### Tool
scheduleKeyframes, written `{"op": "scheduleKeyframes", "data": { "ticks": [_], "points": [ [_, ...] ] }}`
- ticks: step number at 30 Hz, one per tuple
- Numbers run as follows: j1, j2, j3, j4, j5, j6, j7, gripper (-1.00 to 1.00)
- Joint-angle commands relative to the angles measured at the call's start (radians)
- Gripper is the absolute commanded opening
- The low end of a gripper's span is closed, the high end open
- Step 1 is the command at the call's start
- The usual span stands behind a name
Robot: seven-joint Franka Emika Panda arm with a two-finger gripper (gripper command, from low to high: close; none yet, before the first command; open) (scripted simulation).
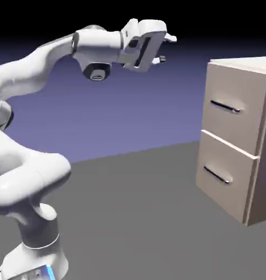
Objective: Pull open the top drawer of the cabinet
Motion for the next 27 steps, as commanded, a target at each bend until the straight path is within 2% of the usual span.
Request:
{"op": "scheduleKeyframes", "data": {
  "ticks": [1,23,27],
  "points": [
    [-0.026,-0.017,0.021,0.011,0.044,-0.009,-0.042,0.00],
    [-0.606,-0.393,0.484,0.260,1.000,-0.198,-0.970,0.00],
    [-0.673,-0.397,0.496,0.338,1.025,-0.183,-0.983,0.00]
  ]
}}
